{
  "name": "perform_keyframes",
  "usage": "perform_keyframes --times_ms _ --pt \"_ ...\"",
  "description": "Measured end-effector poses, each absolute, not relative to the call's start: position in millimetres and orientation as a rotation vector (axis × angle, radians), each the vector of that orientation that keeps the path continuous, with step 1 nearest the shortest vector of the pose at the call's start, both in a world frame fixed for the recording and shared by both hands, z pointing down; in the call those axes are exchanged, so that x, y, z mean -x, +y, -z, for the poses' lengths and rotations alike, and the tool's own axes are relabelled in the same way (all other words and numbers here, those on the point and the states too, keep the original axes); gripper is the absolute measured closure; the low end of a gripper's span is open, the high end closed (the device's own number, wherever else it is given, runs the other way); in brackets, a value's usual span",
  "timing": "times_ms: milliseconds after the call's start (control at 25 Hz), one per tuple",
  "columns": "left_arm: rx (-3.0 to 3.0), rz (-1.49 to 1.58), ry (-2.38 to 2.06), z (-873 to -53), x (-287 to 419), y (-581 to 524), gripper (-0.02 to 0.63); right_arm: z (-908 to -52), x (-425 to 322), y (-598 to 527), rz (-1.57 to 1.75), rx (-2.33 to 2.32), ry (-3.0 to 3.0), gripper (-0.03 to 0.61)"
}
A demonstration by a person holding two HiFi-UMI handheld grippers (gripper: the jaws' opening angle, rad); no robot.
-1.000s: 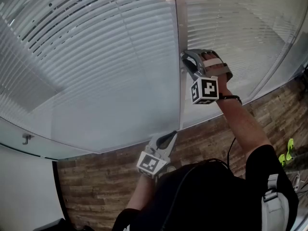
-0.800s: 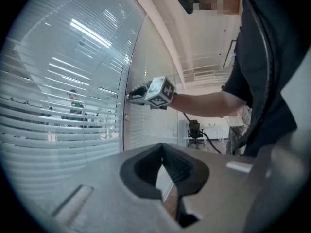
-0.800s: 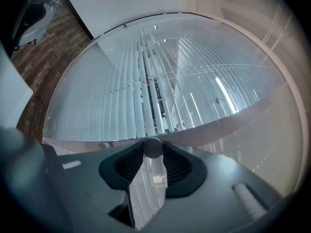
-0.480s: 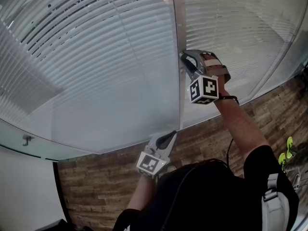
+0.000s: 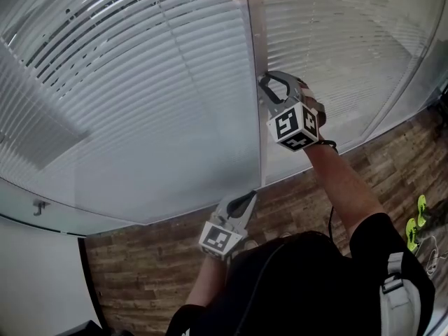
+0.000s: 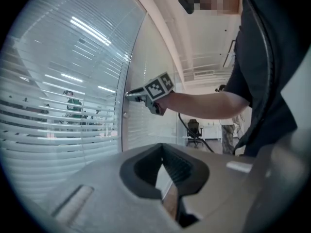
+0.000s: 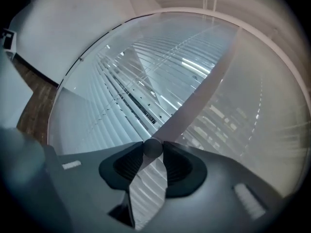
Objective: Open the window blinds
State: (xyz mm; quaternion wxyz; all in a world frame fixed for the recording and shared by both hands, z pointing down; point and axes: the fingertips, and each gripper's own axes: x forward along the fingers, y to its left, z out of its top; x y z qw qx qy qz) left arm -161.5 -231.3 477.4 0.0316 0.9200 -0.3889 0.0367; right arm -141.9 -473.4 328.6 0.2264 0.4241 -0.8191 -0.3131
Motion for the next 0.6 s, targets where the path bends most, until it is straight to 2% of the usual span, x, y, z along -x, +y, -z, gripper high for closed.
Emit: perform_keyframes --times_ms 240,600 --pt "-2.831 -0.112 -1.195 -477.9 160.4 -230.6 0.609 -327.5 137.9 -476.0 0.665 -1.262 -2.415 0.446" --pt "-2.839 -0.125 -1.189 -485.1 159.3 -230.6 0.609 -334.8 131.2 -484.8 0.164 -1.427 -2.700 0.445"
